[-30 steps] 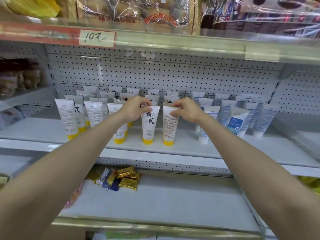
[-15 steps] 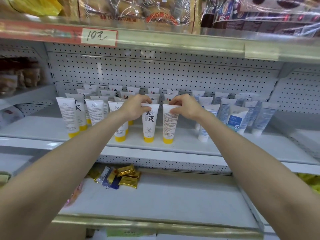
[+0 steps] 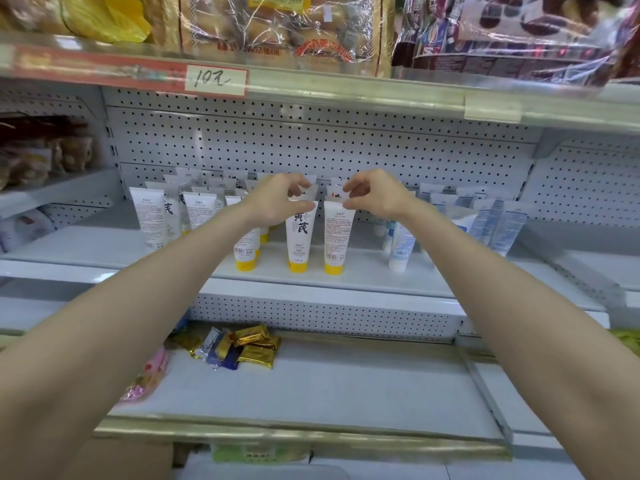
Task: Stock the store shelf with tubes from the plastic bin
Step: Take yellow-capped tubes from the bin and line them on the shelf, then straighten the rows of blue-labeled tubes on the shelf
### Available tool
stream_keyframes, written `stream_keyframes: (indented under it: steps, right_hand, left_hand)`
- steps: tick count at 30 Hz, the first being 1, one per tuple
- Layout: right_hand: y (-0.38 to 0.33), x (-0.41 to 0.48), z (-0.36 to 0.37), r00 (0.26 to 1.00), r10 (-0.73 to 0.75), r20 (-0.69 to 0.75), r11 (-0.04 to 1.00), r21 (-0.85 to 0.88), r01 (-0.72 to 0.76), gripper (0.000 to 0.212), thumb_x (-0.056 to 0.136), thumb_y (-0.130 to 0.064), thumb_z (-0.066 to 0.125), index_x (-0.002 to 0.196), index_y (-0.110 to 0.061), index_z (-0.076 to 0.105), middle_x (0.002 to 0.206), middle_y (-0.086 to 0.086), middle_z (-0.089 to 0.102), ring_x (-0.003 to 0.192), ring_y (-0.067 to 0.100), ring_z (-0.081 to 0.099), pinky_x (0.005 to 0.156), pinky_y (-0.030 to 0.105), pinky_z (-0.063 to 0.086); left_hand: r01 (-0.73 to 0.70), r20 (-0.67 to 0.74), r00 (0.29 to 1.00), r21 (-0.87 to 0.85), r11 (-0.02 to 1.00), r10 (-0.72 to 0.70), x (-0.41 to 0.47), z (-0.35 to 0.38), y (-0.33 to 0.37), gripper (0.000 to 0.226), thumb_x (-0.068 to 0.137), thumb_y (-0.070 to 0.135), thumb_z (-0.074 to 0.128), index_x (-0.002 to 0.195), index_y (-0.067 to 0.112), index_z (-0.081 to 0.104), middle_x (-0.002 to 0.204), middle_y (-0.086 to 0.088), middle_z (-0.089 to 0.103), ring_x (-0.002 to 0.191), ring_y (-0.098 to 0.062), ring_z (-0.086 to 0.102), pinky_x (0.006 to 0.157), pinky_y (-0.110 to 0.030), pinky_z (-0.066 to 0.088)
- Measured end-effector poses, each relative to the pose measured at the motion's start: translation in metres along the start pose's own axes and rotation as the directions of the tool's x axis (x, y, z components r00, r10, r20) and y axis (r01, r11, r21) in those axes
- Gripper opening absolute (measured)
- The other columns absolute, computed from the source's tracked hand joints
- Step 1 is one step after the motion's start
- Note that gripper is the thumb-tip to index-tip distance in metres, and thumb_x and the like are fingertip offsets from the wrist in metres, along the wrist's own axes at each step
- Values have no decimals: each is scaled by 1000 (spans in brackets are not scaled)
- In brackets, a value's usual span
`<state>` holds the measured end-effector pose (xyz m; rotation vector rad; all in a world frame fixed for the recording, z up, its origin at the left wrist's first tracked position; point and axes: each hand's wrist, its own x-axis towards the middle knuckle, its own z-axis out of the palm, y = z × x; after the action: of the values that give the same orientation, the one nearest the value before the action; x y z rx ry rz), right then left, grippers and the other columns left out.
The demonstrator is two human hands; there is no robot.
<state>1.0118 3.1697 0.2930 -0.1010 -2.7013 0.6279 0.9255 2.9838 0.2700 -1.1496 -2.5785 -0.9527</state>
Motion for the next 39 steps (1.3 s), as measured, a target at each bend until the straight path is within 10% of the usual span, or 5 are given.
stream_keyframes:
  steps: [19,39]
  right_hand:
    - [14,-115,141,914,198,354,973,40,-227,35,80,-19,72,113,-9,64,107,11,66,90,18,59,79,24,45]
    - [129,-272,406,388,504,772,688,-87,-720,35,81,-14,68,114,-6,61,100,8,62,85,16,54,66,20,40]
  left_hand:
    - [183,425,884,63,981,-192,-135,86,-66,58,81,41,68,131,19,49,117,-6,60,103,-19,56,90,-29,43]
    - [704,784,399,70,707,-475,-312,320,-208,49,82,29,70,124,10,53,102,-7,57,90,-17,53,79,-22,40]
